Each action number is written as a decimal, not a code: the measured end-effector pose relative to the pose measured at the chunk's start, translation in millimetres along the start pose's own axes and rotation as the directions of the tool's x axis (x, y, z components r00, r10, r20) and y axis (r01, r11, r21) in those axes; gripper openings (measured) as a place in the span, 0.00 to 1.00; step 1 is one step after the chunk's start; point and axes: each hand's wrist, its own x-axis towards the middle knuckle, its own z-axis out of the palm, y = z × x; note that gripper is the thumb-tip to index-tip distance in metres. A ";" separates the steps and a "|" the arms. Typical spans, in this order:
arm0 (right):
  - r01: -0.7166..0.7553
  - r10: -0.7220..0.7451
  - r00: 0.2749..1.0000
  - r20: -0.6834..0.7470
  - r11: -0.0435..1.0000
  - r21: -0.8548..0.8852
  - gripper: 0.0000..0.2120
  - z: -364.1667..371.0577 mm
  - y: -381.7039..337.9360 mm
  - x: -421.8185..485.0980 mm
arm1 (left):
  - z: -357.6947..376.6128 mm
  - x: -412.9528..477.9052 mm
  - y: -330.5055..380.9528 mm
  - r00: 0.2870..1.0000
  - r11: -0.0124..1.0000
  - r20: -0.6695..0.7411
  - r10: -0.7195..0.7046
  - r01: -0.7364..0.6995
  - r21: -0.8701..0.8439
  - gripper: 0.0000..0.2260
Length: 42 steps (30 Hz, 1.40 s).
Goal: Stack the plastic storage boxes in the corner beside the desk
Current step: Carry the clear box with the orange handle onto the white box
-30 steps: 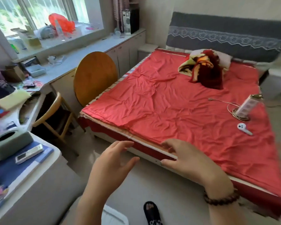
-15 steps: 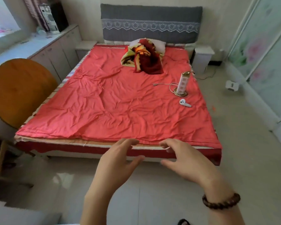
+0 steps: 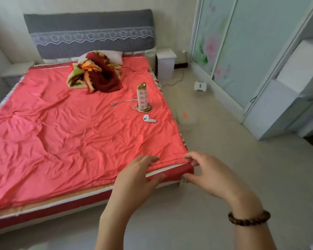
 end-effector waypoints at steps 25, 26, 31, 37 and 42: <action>-0.485 0.503 0.833 -0.231 0.865 0.133 0.26 -145.3 227.9 78.3 | 180.0 303.0 160.9 0.821 0.894 0.360 0.443 -0.435 -0.109 0.20; -0.495 0.514 0.823 -0.241 0.858 0.141 0.26 -149.6 231.7 85.6 | 182.9 313.9 164.1 0.812 0.888 0.366 0.455 -0.444 -0.117 0.20; -0.500 0.527 0.801 -0.284 0.850 0.167 0.25 -160.3 247.5 117.9 | 196.2 360.5 171.2 0.790 0.869 0.368 0.491 -0.473 -0.145 0.19; -0.511 0.542 0.802 -0.250 0.840 0.183 0.25 -167.9 270.3 139.2 | 213.9 392.7 173.5 0.779 0.872 0.403 0.481 -0.474 -0.123 0.19; -0.497 0.533 0.808 -0.252 0.845 0.196 0.26 -192.9 306.4 155.2 | 233.4 421.7 190.7 0.803 0.884 0.390 0.451 -0.461 -0.074 0.19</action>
